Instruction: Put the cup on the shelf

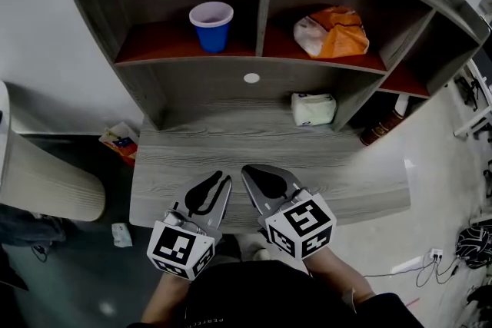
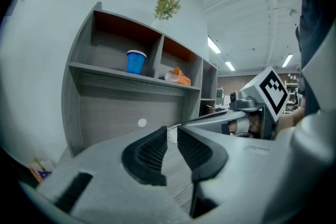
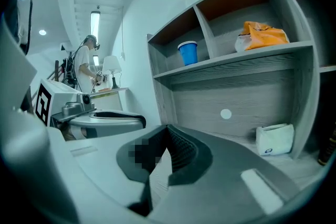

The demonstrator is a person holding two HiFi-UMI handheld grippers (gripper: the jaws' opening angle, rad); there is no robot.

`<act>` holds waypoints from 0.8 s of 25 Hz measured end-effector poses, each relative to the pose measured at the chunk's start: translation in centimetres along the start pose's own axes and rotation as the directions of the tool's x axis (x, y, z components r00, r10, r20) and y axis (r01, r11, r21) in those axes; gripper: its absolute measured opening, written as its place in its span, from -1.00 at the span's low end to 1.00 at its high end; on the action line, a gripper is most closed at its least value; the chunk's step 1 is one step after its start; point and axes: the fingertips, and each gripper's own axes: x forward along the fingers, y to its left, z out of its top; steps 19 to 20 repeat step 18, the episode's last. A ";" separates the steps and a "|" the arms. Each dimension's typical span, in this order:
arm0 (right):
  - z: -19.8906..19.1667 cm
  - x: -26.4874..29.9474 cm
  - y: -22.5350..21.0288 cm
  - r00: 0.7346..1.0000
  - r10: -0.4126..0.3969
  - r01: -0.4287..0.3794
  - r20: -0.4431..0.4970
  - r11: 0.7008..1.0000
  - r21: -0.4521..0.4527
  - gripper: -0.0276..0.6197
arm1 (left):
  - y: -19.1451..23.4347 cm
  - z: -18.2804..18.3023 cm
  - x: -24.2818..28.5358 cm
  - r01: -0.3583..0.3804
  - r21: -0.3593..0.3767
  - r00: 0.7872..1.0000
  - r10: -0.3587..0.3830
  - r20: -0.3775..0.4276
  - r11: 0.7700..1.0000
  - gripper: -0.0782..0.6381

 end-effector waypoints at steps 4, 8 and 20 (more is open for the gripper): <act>0.0 0.1 0.1 1.000 -0.005 0.005 0.000 1.000 0.000 -0.91 | 0.2 0.1 0.3 0.011 0.011 1.000 -0.011 -0.010 1.000 -0.64; 0.0 0.2 -0.1 1.000 -0.009 0.009 -0.002 1.000 0.003 -0.91 | 0.4 0.1 0.5 0.013 0.012 1.000 -0.013 -0.015 1.000 -0.64; 0.0 0.1 -0.5 1.000 -0.012 0.012 0.000 1.000 0.014 -0.91 | 0.2 0.0 0.8 0.037 0.009 0.999 -0.037 -0.024 0.999 -0.66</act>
